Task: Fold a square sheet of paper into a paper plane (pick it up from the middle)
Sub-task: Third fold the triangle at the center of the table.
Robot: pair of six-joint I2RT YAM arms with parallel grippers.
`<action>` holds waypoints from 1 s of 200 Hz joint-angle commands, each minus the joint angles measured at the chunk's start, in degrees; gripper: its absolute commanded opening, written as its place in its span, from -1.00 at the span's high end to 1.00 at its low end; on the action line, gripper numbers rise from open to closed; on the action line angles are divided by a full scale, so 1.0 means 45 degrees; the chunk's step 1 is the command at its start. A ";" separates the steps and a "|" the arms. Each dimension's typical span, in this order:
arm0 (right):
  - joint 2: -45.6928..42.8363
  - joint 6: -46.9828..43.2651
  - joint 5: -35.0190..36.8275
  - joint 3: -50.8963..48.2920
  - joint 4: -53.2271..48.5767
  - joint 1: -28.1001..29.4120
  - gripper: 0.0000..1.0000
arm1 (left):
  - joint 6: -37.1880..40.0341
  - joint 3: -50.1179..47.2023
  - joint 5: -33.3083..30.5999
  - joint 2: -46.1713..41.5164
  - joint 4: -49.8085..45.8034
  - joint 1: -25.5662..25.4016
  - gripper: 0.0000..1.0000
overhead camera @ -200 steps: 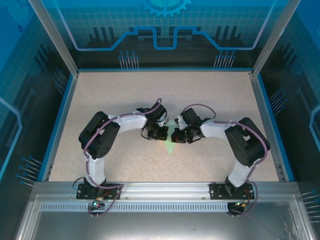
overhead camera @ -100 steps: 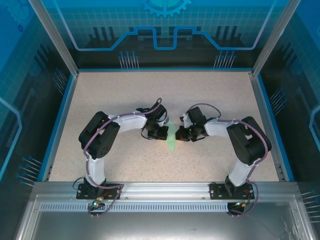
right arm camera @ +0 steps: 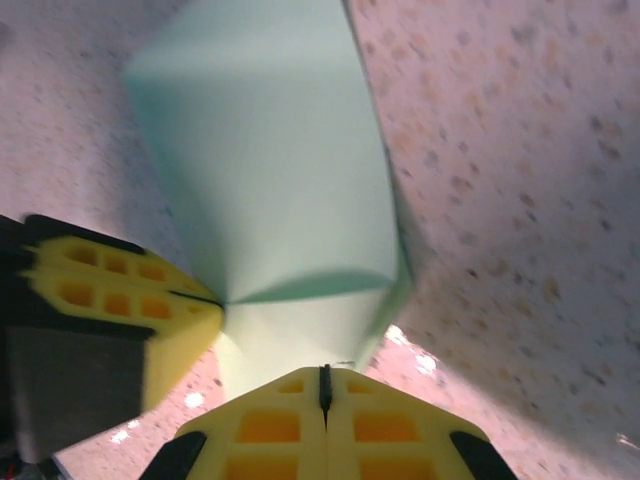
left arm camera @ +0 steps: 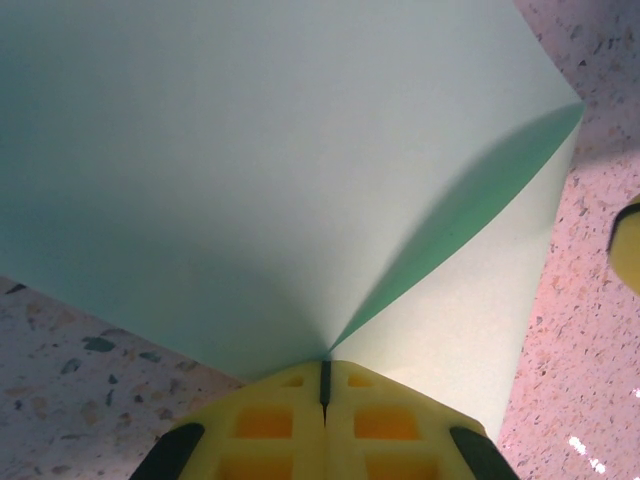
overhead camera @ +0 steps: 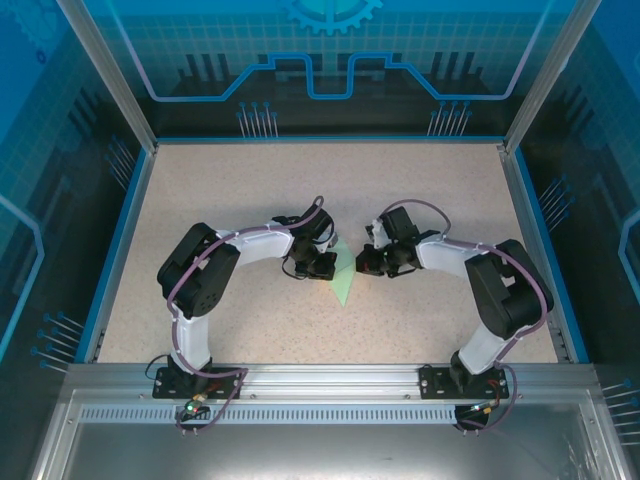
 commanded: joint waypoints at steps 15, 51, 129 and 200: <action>0.0877 0.0196 -0.0490 0.0986 0.0257 0.0163 1.00 | 0.0446 -0.0440 -0.2002 0.0485 -0.1245 0.0141 0.96; 0.1740 0.0024 -0.0236 0.1125 0.0358 0.0096 1.00 | 0.0512 -0.0476 -0.2030 0.0412 -0.1308 0.0126 0.96; 0.1872 -0.0724 0.0837 0.0730 -0.0409 -0.0225 1.00 | 0.0714 -0.0557 -0.2254 0.0115 -0.1518 0.0141 0.95; 0.0849 -0.0118 0.0377 -0.0758 -0.0421 0.0683 1.00 | 0.0876 -0.0586 -0.2013 -0.0356 -0.1311 0.0140 0.86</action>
